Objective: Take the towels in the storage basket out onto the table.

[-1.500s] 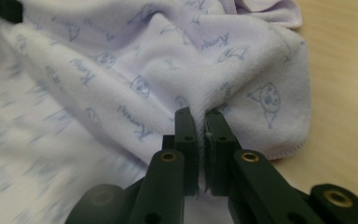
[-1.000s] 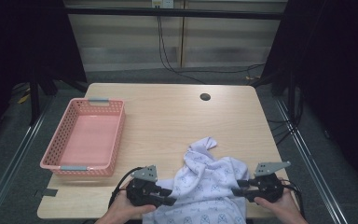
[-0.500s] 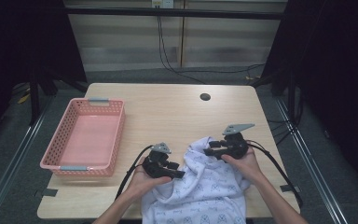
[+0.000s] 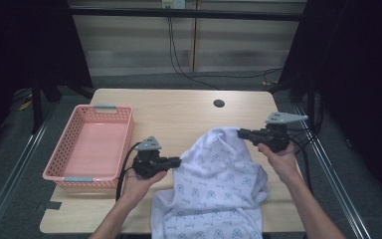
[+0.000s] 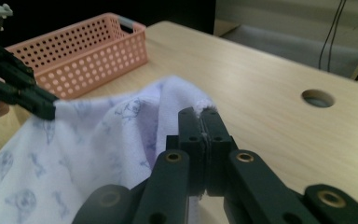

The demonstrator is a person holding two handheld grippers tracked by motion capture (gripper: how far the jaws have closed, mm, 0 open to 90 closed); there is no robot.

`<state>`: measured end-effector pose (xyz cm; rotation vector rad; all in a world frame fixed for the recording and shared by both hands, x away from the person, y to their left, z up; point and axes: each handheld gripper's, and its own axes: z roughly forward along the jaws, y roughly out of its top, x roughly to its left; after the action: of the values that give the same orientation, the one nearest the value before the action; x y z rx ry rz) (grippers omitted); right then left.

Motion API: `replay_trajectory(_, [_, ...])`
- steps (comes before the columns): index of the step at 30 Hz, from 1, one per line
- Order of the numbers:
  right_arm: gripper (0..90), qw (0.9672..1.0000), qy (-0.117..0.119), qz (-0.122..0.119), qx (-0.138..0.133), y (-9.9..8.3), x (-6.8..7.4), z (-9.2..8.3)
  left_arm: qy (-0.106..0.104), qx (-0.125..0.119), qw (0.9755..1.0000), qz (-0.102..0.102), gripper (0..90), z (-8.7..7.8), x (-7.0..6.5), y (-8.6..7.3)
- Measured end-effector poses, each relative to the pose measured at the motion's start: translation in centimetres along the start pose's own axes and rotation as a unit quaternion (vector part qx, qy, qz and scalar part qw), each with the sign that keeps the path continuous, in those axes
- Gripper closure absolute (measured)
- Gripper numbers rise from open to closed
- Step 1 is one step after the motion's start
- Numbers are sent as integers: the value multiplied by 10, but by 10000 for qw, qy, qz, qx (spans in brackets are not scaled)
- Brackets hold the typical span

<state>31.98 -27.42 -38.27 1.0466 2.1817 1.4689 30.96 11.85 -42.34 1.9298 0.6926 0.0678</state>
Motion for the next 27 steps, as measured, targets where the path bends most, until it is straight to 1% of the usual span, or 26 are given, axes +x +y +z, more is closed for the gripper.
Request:
replay_trajectory(1, [894,10000,-36,-18,-70,1,0,-9,-9,-122,9999,87,859,-8,-4,4])
replay_trajectory(2, [894,9999,-106,-55,-81,0,2,-20,-42,-167,9998,142,859,-10,-7,4])
replay_trajectory(3, [894,9999,-128,-69,-59,-3,4,-26,-61,-118,9995,294,857,-13,-13,4])
replay_trajectory(4, [894,9999,-110,-83,-23,-9,7,-32,-32,-39,9989,461,857,-14,-20,1])
replay_trajectory(5, [894,9998,-109,-123,75,-18,11,-38,-100,89,9984,555,857,-13,-27,-4])
replay_trajectory(6, [894,9997,-71,-137,205,-32,18,-45,-237,180,9979,568,856,-12,-33,-9])
replay_trajectory(7, [893,9994,-13,-98,320,-46,22,-51,-439,243,9971,564,853,-10,-39,-16])
replay_trajectory(8, [893,9991,64,-26,409,-60,27,-56,-648,395,9955,563,851,-7,-45,-25])
replay_trajectory(9, [893,9985,99,59,542,-75,32,-60,-746,585,9937,597,851,-5,-52,-34])
replay_trajectory(10, [893,9970,102,74,766,-89,37,-63,-877,835,9904,667,849,-2,-59,-43])
replay_trajectory(11, [892,9955,104,75,944,-102,41,-66,-1020,1060,9865,715,846,0,-65,-51])
replay_trajectory(12, [891,9938,140,140,1093,-114,44,-69,-1055,1164,9849,733,845,2,-68,-58])
replay_trajectory(13, [891,9924,156,178,1207,-121,46,-70,-1150,1335,9820,678,843,4,-72,-67])
replay_trajectory(14, [888,9907,125,243,1335,-132,47,-72,-1256,1423,9797,639,836,6,-74,-72])
replay_trajectory(15, [883,9897,127,290,1399,-138,48,-72,-1342,1415,9786,657,814,7,-74,-74])
replay_trajectory(16, [876,9878,151,328,1512,-143,47,-71,-1407,1407,9780,629,775,8,-73,-74])
replay_trajectory(17, [854,9859,109,266,1649,-143,48,-69,-1370,1386,9790,594,731,8,-72,-71])
replay_trajectory(18, [817,9858,84,221,1663,-142,48,-68,-1321,1257,9820,500,683,9,-69,-67])
replay_trajectory(19, [768,9863,119,193,1633,-139,49,-67,-1325,1089,9843,414,664,8,-64,-61])
replay_trajectory(20, [713,9879,95,173,1535,-135,49,-67,-1332,1002,9853,384,675,10,-60,-57])
replay_trajectory(21, [708,9896,128,190,1422,-130,48,-68,-1300,1018,9856,354,670,13,-57,-53])
replay_trajectory(23, [655,9922,130,151,1232,-121,48,-70,-1246,1189,9845,332,667,22,-53,-51])
replay_trajectory(24, [640,9935,127,151,1122,-115,48,-71,-1225,1254,9840,309,667,27,-52,-52])
replay_trajectory(25, [626,9948,108,95,1010,-106,48,-72,-1301,1299,9826,252,668,30,-52,-55])
replay_trajectory(26, [606,9959,116,73,897,-99,49,-72,-1293,1365,9817,313,684,32,-54,-56])
replay_trajectory(27, [591,9967,147,58,792,-93,49,-71,-1244,1354,9820,430,704,31,-56,-57])
